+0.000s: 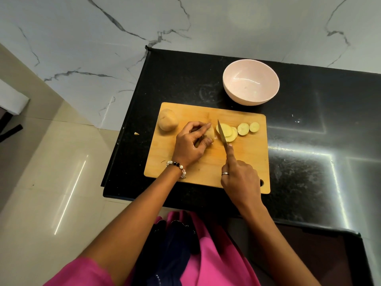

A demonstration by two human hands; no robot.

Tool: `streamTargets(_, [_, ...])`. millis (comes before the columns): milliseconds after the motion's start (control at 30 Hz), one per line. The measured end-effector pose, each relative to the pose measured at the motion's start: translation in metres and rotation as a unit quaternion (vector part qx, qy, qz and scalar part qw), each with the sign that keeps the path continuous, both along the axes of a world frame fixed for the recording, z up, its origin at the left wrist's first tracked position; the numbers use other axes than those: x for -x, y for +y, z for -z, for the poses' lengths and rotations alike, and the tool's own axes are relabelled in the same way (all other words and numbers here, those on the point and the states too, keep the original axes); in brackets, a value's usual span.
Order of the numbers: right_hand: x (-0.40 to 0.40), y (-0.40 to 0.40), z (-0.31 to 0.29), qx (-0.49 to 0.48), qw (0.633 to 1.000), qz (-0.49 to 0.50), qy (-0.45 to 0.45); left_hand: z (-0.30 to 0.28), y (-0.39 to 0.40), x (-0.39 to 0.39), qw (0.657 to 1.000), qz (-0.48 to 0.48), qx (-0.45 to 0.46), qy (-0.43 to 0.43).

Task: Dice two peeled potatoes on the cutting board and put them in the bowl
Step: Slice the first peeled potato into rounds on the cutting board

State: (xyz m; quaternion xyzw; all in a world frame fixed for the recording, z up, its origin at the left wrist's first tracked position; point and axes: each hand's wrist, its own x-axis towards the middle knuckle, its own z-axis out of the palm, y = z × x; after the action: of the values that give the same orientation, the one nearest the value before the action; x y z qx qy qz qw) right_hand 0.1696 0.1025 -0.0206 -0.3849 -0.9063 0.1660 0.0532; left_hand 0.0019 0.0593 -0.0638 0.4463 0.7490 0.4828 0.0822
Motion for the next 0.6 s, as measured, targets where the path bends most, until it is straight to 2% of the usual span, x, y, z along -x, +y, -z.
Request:
streamTargets(167, [-0.009, 0.0, 0.002, -0.011, 0.998, -0.026, -0.057, 0.001, 0.001, 0.0, 1.0, -0.012, -0.003, 0.011])
streamTargets(267, [-0.013, 0.009, 0.009, -0.027, 0.998, -0.021, -0.059, 0.001, 0.001, 0.0, 1.0, -0.015, -0.01, 0.018])
streamTargets(500, [-0.008, 0.027, 0.004, -0.021, 0.999, 0.001, -0.033, 0.001, 0.001, -0.001, 0.999, -0.024, -0.015, 0.025])
streamTargets(600, [-0.006, 0.021, -0.003, 0.013, 0.999, 0.006, 0.031, 0.001, 0.001, -0.002, 0.999, -0.028, -0.012, 0.022])
